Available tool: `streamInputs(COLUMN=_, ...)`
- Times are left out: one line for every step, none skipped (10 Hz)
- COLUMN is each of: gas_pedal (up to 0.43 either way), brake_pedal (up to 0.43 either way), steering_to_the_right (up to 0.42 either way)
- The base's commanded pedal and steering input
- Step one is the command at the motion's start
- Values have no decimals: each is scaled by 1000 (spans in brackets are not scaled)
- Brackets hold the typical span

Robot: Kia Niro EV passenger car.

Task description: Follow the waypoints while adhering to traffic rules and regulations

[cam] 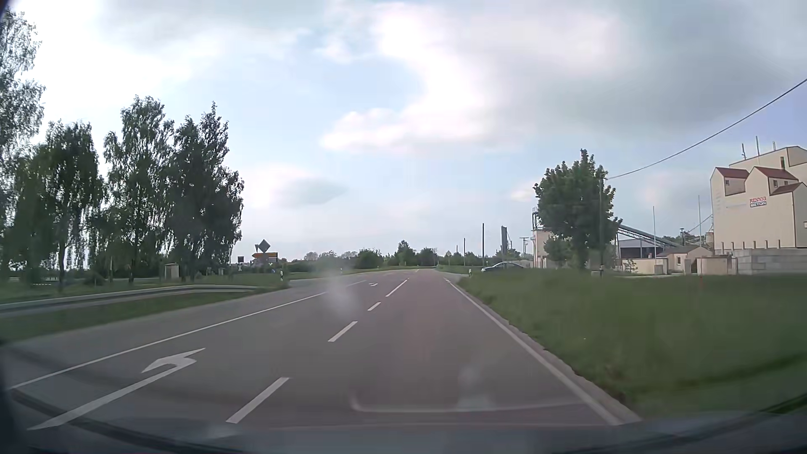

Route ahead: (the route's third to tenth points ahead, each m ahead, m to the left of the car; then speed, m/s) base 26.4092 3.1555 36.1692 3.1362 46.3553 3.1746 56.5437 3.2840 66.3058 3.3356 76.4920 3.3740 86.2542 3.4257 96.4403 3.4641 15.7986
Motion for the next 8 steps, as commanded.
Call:
streamInputs(gas_pedal=169, brake_pedal=0, steering_to_the_right=-2)
streamInputs(gas_pedal=169, brake_pedal=0, steering_to_the_right=-2)
streamInputs(gas_pedal=169, brake_pedal=0, steering_to_the_right=-2)
streamInputs(gas_pedal=169, brake_pedal=0, steering_to_the_right=-2)
streamInputs(gas_pedal=169, brake_pedal=0, steering_to_the_right=-2)
streamInputs(gas_pedal=169, brake_pedal=0, steering_to_the_right=-2)
streamInputs(gas_pedal=169, brake_pedal=0, steering_to_the_right=-2)
streamInputs(gas_pedal=169, brake_pedal=0, steering_to_the_right=-2)
